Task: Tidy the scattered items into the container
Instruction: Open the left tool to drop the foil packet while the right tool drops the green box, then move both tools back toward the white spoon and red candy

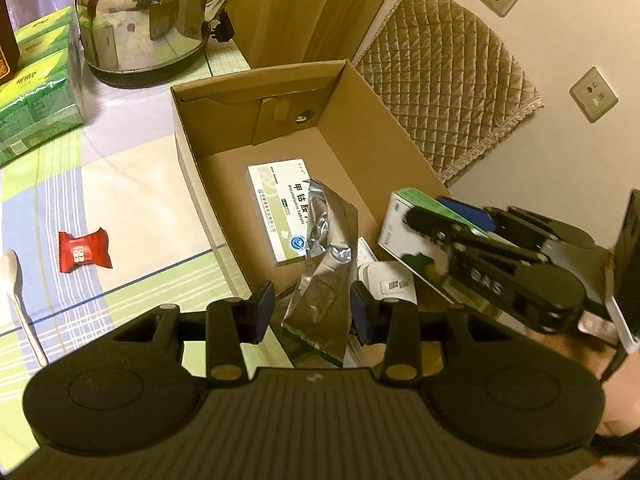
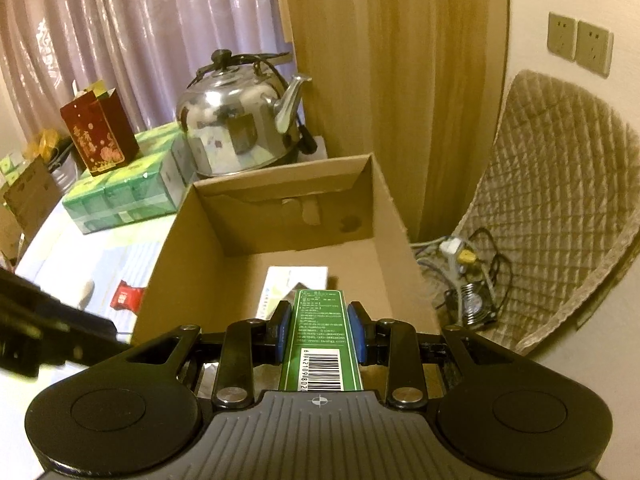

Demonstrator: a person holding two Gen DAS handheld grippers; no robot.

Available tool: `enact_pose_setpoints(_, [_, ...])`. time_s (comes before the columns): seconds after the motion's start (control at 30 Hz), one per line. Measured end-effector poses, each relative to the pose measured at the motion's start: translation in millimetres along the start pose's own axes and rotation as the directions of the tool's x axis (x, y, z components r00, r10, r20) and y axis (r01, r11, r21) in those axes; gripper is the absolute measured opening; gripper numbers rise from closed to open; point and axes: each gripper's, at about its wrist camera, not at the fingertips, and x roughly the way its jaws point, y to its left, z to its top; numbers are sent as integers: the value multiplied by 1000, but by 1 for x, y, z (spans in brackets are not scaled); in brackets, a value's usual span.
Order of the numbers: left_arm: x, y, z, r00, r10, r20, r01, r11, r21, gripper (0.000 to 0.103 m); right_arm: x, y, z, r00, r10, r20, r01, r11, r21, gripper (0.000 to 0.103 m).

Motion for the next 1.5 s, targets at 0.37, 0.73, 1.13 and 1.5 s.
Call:
enact_pose_setpoints(0.37, [-5,8,-16,1000,-6,2,6,1000,0,36,-6,7,-2,1000,31,5,-31,999,27,54])
enact_pose_setpoints(0.73, [-19,15,-38,1000,5,20,-5,1000,-23,38,-33,23,-18,999,29,13,-29,1000,3,74])
enact_pose_setpoints(1.13, [-48,15,-84,994,64,91,-64,998,-5,71,-75,47,-46,1000,-2,6,2,997,-74,101])
enact_pose_setpoints(1.5, [-87,14,-140,965,137,225,-135,990,-28,102,-120,76,-70,998,-52,33,57,983,-175,101])
